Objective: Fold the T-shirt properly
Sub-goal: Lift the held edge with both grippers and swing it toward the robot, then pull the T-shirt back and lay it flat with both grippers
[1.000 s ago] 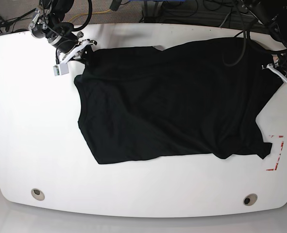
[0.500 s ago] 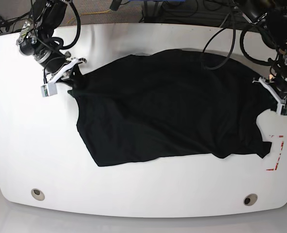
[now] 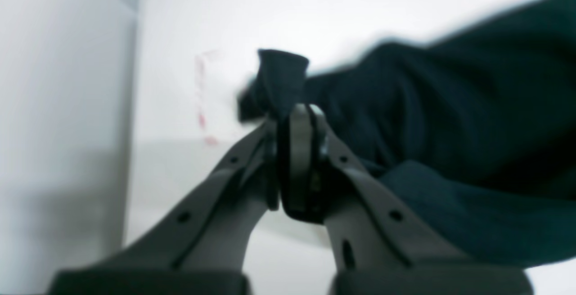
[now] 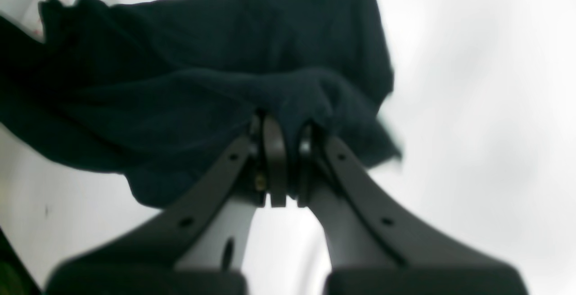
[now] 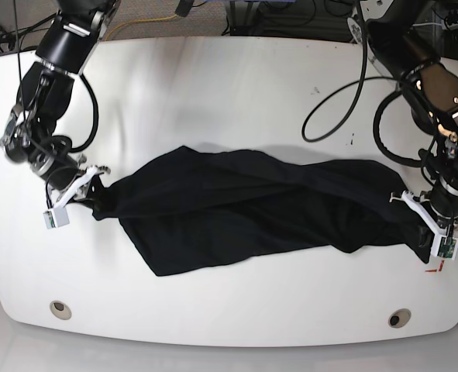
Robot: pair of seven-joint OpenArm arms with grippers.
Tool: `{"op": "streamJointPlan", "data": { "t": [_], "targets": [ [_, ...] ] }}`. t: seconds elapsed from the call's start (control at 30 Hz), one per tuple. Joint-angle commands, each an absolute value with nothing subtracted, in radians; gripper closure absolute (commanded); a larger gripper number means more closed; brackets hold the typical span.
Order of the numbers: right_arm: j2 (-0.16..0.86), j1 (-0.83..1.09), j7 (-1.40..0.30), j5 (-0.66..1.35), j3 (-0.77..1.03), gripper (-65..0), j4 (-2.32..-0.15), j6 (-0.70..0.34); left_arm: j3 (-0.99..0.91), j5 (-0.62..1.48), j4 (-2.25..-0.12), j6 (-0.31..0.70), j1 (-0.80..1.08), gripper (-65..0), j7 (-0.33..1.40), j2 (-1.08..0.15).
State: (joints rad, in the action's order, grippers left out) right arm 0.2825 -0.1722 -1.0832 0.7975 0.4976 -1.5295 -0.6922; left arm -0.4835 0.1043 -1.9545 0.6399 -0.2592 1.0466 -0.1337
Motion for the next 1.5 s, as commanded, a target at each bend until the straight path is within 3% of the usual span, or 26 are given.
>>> {"op": "streamJointPlan", "data": {
  "t": [0.0,0.43,0.77,1.07,1.3,1.47],
  "targets": [
    [0.318,-0.257,-1.052,0.832,0.486,0.0,-1.509,-0.698,-0.47,0.12,-1.971,0.613,-0.309,0.0,1.017,-0.143],
    [0.46,-0.704,-1.052,0.826,0.326,0.0,-1.236,-0.698,-0.463,0.119,-1.969,0.57,-0.638,0.0,1.127,-0.102],
    [0.572,-0.997,-1.052,0.78,0.186,0.0,-1.225,-0.698,-0.446,0.122,-1.962,0.575,-0.889,0.0,1.208,-0.156],
    [0.647,-1.253,-1.096,0.783,0.071,0.0,-1.225,-0.698,-0.4,0.13,-1.797,0.576,-1.118,0.0,1.207,-0.222],
    [0.654,-1.294,-1.162,0.825,0.074,0.0,-1.228,-0.698,-0.397,0.13,-1.765,0.576,-1.188,0.0,1.207,-0.219],
    [0.702,-1.167,-1.168,0.934,0.085,0.0,-1.228,-0.698,-0.397,0.133,-1.787,0.578,-1.092,0.0,1.21,-0.214]
  ]
}}
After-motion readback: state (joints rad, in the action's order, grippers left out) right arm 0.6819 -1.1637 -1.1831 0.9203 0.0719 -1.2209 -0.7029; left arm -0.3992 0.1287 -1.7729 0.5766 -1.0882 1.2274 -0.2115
